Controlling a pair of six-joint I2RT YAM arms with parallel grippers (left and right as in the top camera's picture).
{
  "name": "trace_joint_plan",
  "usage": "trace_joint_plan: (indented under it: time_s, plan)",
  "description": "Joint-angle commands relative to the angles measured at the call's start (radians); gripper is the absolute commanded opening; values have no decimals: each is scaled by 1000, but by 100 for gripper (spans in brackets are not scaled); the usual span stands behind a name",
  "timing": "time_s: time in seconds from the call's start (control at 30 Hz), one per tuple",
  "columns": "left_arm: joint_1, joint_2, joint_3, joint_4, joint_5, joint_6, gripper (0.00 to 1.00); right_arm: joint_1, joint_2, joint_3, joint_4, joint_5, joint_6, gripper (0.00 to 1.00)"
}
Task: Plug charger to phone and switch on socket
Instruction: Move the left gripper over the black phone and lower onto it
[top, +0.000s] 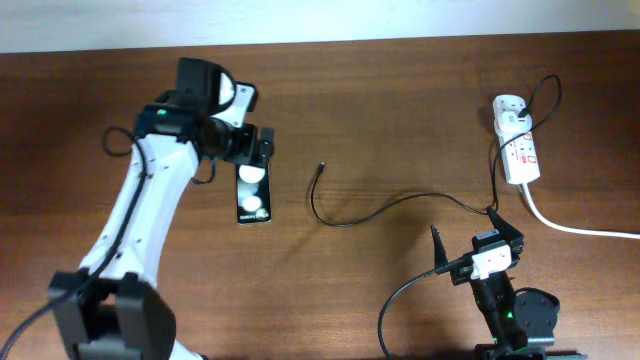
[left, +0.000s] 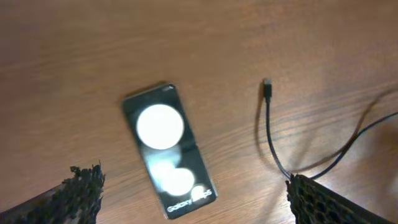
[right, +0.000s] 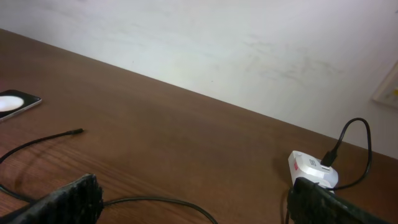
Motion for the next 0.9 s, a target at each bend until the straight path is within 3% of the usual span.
trace_joint_plan:
  time_s: [0.0, 0.13, 0.2, 0.3, 0.87]
  plan:
    - [-6, 61, 23, 8, 21, 19, 99, 9, -10, -8, -3, 2, -3, 99]
    - [-6, 100, 23, 30, 15, -11, 99, 9, -10, -8, -3, 2, -3, 99]
    - [-6, 125, 23, 35, -99, -142, 99, 9, -10, -8, -3, 2, -3, 99]
    - [-6, 151, 23, 26, -192, -237, 99, 9, -10, -8, -3, 2, -3, 99]
    - [-63, 336, 23, 21, -195, -308, 99, 9, -10, -8, -3, 2, -3, 99]
